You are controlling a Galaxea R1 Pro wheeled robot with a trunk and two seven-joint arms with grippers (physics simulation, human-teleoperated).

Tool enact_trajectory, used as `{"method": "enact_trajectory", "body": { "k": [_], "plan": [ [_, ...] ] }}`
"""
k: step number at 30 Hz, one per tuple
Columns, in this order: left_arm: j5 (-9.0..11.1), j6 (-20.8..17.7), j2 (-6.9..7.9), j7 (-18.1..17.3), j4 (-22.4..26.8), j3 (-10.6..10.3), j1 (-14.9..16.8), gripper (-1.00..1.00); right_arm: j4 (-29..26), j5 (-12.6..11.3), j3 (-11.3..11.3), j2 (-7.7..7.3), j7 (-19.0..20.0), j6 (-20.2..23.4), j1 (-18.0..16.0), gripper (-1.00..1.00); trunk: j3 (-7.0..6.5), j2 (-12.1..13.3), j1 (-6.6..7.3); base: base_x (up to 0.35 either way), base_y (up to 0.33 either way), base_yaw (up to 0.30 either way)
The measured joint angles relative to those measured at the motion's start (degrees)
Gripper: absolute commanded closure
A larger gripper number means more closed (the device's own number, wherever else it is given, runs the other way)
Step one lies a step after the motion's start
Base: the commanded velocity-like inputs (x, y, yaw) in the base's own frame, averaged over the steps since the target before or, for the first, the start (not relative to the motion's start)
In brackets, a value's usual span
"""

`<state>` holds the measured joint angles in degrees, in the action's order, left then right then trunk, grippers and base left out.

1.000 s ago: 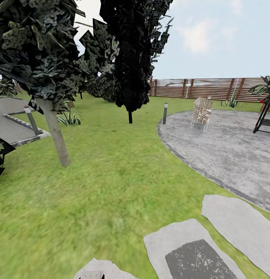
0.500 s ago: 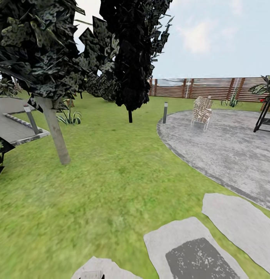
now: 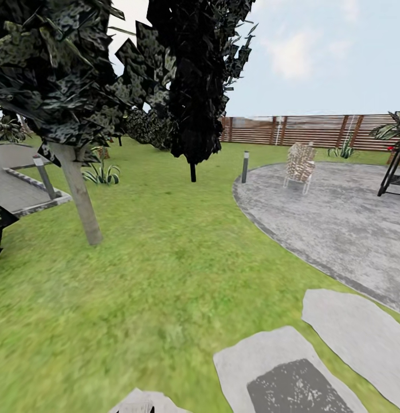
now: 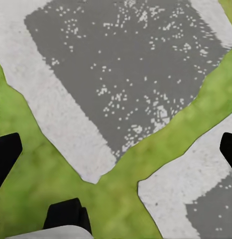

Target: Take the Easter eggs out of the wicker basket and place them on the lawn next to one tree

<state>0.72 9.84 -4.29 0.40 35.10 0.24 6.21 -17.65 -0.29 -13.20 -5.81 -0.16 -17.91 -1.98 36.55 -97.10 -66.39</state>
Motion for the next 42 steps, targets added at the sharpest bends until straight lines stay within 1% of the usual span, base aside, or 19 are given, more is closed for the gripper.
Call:
{"method": "enact_trajectory", "body": {
  "k": [27, 33, 40, 42],
  "plan": [
    [0.0, 0.0, 0.0, 0.0, 0.0, 0.0, 0.0, -1.0, -0.01, 0.05, 0.0, 0.0, 0.0, 0.0, 0.0, -1.0, 0.0, 0.0, 0.0, 0.326, 0.0, 0.0],
    [0.0, -0.01, 0.01, 0.0, 0.01, 0.0, -0.01, -1.0, 0.03, 0.04, 0.01, 0.0, 0.0, -0.01, -0.01, -1.0, 0.05, 0.0, 0.0, 0.327, 0.0, 0.178],
    [0.0, -0.01, 0.0, 0.0, 0.0, 0.01, -0.01, -1.0, 0.02, 0.04, 0.0, 0.0, 0.0, 0.0, 0.01, -1.0, 0.09, -0.05, 0.16, 0.327, 0.0, 0.026],
    [0.0, 0.0, 0.0, 0.0, 0.0, 0.0, 0.0, -1.0, 0.01, 0.04, 0.01, 0.0, 0.0, 0.0, 0.0, -1.0, 0.09, 0.0, 0.0, 0.327, 0.0, 0.001]
  ]
}}
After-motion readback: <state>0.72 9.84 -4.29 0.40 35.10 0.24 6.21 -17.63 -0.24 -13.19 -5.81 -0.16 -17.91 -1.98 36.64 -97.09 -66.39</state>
